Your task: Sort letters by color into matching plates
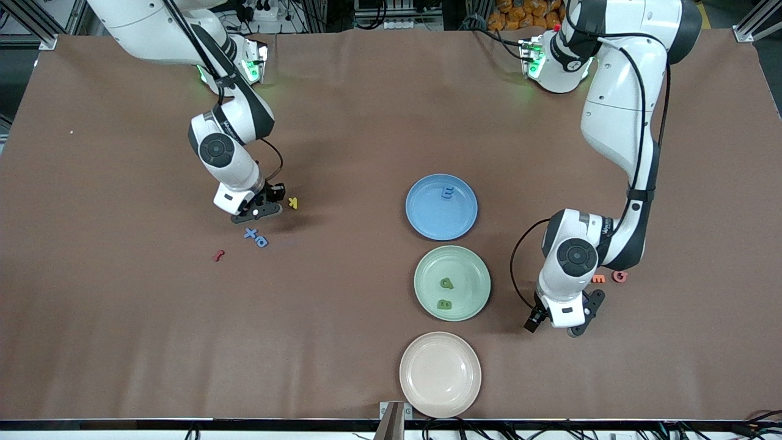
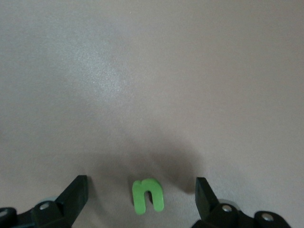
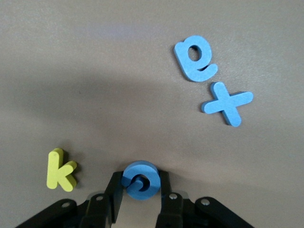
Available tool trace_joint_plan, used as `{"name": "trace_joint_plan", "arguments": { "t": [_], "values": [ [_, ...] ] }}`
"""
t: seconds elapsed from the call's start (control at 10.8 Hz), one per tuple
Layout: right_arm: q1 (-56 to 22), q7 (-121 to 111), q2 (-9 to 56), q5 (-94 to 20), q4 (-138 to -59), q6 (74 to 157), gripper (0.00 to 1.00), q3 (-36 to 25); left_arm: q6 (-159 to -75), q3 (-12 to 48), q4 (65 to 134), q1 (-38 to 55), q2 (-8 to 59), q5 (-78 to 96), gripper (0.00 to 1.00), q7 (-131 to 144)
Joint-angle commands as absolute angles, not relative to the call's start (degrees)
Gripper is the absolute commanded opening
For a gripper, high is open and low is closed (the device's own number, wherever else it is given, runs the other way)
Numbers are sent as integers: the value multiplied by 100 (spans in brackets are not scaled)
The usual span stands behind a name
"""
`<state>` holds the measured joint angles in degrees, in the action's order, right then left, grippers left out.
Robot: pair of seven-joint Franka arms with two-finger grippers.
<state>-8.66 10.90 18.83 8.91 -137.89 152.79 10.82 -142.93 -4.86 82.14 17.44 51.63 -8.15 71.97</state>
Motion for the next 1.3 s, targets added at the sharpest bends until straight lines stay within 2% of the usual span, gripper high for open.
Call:
{"name": "trace_joint_plan", "arguments": {
  "t": [0.0, 0.09, 0.19, 0.28, 0.37, 0.46, 0.74, 1.11, 1.2],
  "values": [
    [-764, 1361, 1688, 958, -13467, 14883, 0, 1169, -14432, -475, 8051, 1696, 5326, -896, 100, 7128],
    [-826, 1589, 1635, 941, -13152, 14358, 0, 1186, -14423, -475, 8051, 1696, 5326, -905, 100, 7128],
    [-896, 1817, 1635, 862, -12800, 13891, 0, 1308, -14423, -466, 8059, 1688, 5317, -897, 68, 7137],
    [-949, 2046, 1670, 609, -12518, 13661, 0, 1440, -14423, -466, 8060, 1688, 5309, -775, 23, 7145],
    [-1054, 2126, 1696, 293, -12350, 13641, 0, 1485, -14423, -457, 8068, 1696, 5300, -643, 9, 7154],
    [-1246, 2214, 1714, -75, -12183, 13632, 0, 1485, -14405, -457, 8068, 1722, 5291, -581, 0, 7172],
    [-1992, 3405, 2038, -316, -11455, 13562, 0, 1477, -14379, -466, 8077, 1740, 5230, -580, 0, 7154],
    [-3021, 5076, 2916, -282, -10338, 13605, 0, 1389, -13844, -265, 8077, 1740, 4835, -563, 0, 7172],
    [-3380, 5445, 3144, -273, -10066, 13640, 0, 1180, -13721, -151, 8068, 1749, 4730, -554, 0, 7198]
  ]
}}
